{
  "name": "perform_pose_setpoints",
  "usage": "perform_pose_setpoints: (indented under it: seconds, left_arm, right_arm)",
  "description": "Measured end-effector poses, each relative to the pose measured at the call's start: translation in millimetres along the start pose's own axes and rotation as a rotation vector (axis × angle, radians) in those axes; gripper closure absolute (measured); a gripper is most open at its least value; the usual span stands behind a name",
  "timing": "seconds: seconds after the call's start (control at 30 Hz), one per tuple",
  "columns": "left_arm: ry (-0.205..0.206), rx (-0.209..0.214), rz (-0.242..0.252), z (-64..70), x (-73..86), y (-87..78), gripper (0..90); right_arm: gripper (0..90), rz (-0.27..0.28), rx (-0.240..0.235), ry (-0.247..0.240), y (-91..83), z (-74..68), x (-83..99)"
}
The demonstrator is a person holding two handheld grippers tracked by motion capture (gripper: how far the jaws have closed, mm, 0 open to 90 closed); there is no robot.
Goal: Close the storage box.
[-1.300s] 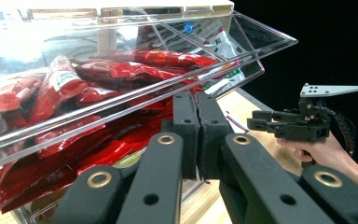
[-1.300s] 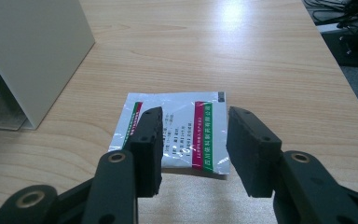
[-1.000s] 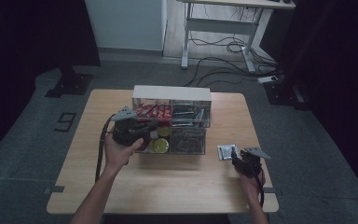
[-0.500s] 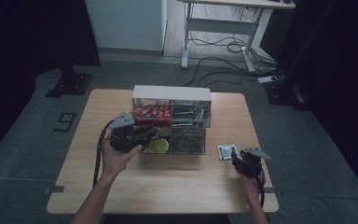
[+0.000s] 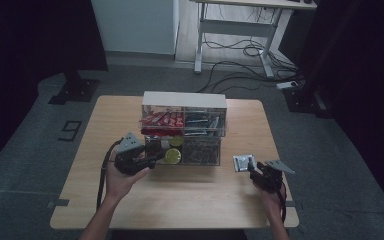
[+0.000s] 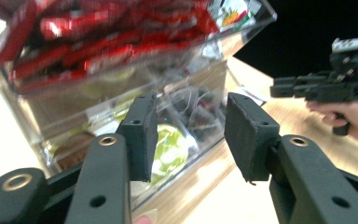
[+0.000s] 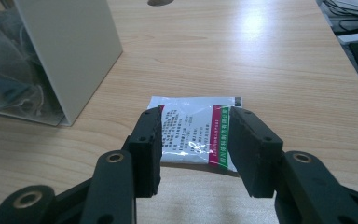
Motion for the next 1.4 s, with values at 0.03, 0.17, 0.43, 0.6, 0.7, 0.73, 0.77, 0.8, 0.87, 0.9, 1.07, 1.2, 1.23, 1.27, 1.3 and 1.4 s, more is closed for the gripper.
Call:
perform_pose_setpoints:
  seconds: [0.03,0.17,0.43,0.6,0.7,0.73,0.77,0.8,0.87,0.9,1.07,1.2,1.23,1.27,1.3,1.4]
  left_arm:
    - [0.0,0.0,0.0,0.0,0.0,0.0,52.9]
    - [0.031,-0.025,-0.028,2.3,18.7,-0.3,49.9]
    - [0.029,-0.072,-0.075,-2.1,49.1,-0.2,45.4]
    - [0.007,-0.097,-0.121,-8.5,74.1,2.8,43.9]
    - [-0.012,-0.11,-0.146,-14.9,88.1,3.6,44.0]
    - [-0.015,-0.112,-0.156,-16.3,92.3,4.0,43.9]
    - [-0.017,-0.117,-0.168,-18.0,96.7,4.5,43.7]
    - [-0.017,-0.117,-0.168,-18.0,96.7,4.5,43.6]
    - [-0.027,-0.124,-0.188,-21.5,105.0,5.0,43.7]
    - [-0.035,-0.124,-0.197,-23.6,109.6,5.3,43.7]
    - [-0.053,-0.139,-0.233,-30.1,121.8,7.0,43.4]
    - [-0.057,-0.145,-0.23,-32.0,122.7,6.5,43.6]
    - [-0.058,-0.147,-0.23,-32.3,122.9,6.3,43.7]
    - [-0.058,-0.147,-0.23,-32.3,122.9,6.3,43.6]
    - [-0.058,-0.147,-0.231,-32.2,123.1,6.3,43.6]
    - [-0.058,-0.146,-0.23,-31.5,122.9,6.2,43.7]
  right_arm:
    - [54.7,0.0,0.0,0.0,0.0,0.0,0.0]
    - [54.0,0.002,-0.023,-0.021,-2.4,-3.0,1.7]
    - [53.3,-0.011,-0.053,-0.054,-6.4,-9.7,7.0]
    - [52.9,-0.021,-0.068,-0.066,-10.1,-10.9,12.5]
    - [51.3,-0.035,-0.081,-0.087,-12.3,-12.9,19.2]
    - [51.0,-0.037,-0.082,-0.09,-12.8,-13.3,20.7]
    - [50.9,-0.04,-0.085,-0.093,-13.5,-13.8,22.3]
    - [50.9,-0.04,-0.085,-0.093,-13.5,-13.8,22.3]
    - [50.8,-0.046,-0.091,-0.099,-15.0,-14.2,25.4]
    - [50.8,-0.05,-0.094,-0.101,-15.4,-14.4,26.9]
    - [50.6,-0.065,-0.1,-0.108,-14.4,-13.9,32.2]
    - [50.4,-0.064,-0.107,-0.108,-14.8,-15.2,31.9]
    - [50.4,-0.062,-0.107,-0.108,-15.0,-15.3,31.7]
    - [50.4,-0.062,-0.107,-0.108,-15.0,-15.3,31.7]
    - [50.2,-0.063,-0.108,-0.109,-15.2,-15.3,31.6]
    - [49.2,-0.057,-0.112,-0.11,-15.5,-15.9,30.8]
Point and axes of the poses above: each handheld gripper's, and its own axes: y roughly forward along the jaws, x roughly out of its underside, z roughly to its right, the point moved 10 cm from there along y, roughly forward along the jaws, and after that the axes turned 14 degrees about y, right-handed, at the moved point
